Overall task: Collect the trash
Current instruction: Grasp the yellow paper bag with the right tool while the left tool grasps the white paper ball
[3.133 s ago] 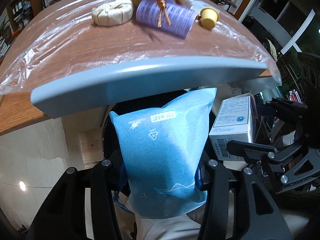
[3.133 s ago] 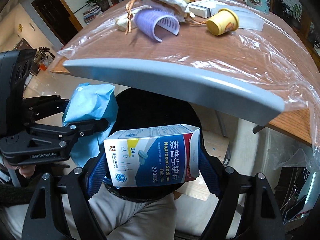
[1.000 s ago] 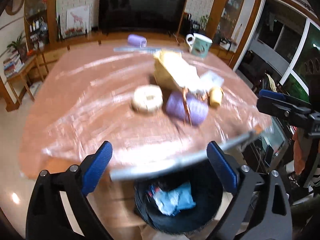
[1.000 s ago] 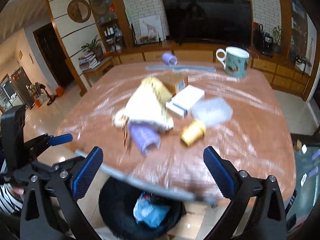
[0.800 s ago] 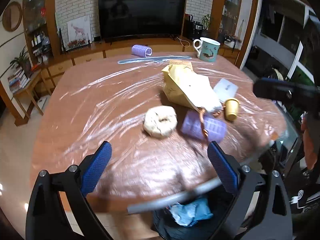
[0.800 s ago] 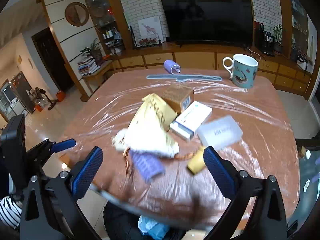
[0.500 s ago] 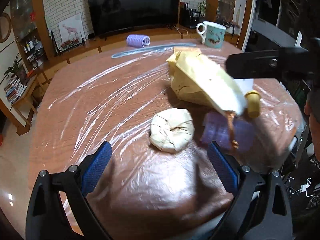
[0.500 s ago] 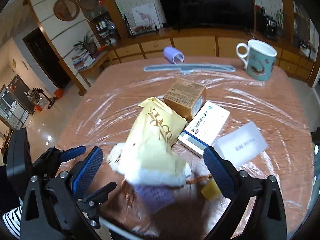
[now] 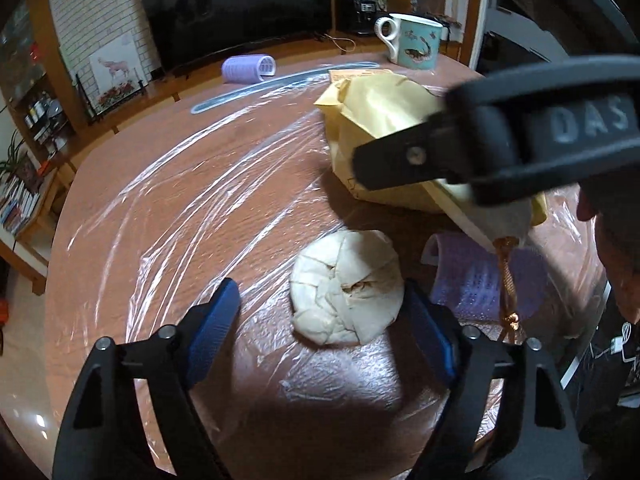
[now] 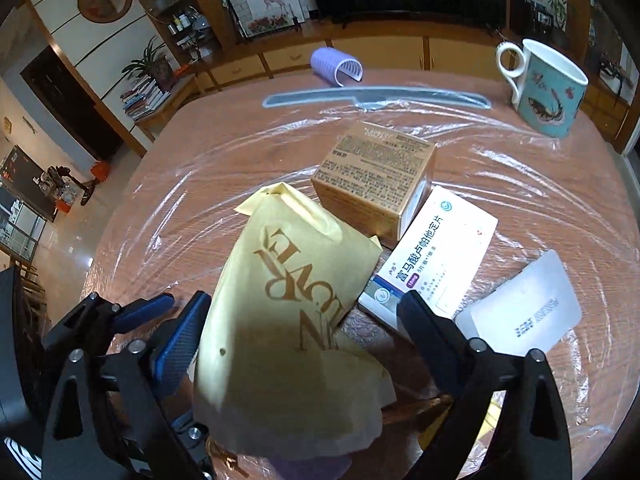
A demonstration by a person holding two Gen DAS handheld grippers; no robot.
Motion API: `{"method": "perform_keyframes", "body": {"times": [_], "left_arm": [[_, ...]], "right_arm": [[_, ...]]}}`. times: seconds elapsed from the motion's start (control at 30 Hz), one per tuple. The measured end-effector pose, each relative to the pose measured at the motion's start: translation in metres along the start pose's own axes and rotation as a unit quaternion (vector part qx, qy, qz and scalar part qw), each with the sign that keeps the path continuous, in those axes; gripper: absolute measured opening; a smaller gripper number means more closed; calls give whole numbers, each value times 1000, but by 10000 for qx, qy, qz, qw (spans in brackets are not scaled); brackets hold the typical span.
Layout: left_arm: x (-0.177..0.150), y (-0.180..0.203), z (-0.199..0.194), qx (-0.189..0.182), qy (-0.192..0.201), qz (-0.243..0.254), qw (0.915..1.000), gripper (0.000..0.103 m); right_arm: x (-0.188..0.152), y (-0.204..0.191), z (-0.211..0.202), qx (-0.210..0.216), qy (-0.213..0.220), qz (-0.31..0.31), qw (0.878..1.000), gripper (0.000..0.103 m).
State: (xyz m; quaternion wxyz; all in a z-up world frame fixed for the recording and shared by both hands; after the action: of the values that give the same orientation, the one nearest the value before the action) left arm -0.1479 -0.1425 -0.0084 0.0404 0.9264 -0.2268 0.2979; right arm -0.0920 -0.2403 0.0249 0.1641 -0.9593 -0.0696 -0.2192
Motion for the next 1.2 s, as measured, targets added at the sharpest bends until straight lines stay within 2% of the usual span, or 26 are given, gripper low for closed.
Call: {"method": "perform_keyframes", "body": {"times": [0.13, 0.17, 0.2, 0.27, 0.47, 0.8, 1.2], "left_arm": [[0, 0, 2, -230, -65, -35, 9997, 67], [0, -1, 2, -298, -56, -81, 9995, 65], [0, -2, 1, -265, -32, -112, 9996, 60], [0, -3, 1, -241, -14, -162, 9996, 53], [-2, -3, -1, -270, 13, -213, 9994, 52], [0, -8, -1, -349, 1, -347, 9988, 51], [-1, -16, -6, -350, 42, -608, 9975, 51]], "right_arm": [[-1, 3, 1, 136, -53, 106, 9998, 79], [-2, 2, 1, 151, -52, 88, 9998, 74], [-2, 1, 1, 225, -58, 85, 9997, 67], [-2, 0, 1, 292, -73, 110, 9995, 61], [-3, -2, 1, 359, -36, 21, 9993, 46], [0, 4, -7, 598, 114, 163, 9980, 40], [2, 8, -23, 648, 333, 149, 9972, 39]]}}
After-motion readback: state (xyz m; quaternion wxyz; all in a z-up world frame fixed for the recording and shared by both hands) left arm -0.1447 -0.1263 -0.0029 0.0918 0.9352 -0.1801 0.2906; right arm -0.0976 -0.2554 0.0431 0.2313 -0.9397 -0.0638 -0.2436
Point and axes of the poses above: each gripper's, at about its wrist camera, not at the fingertips, and z roughly the way its jaws point, y to its right, x to its top, the point moved 1 cm from there along z, roughly the way its jaws point
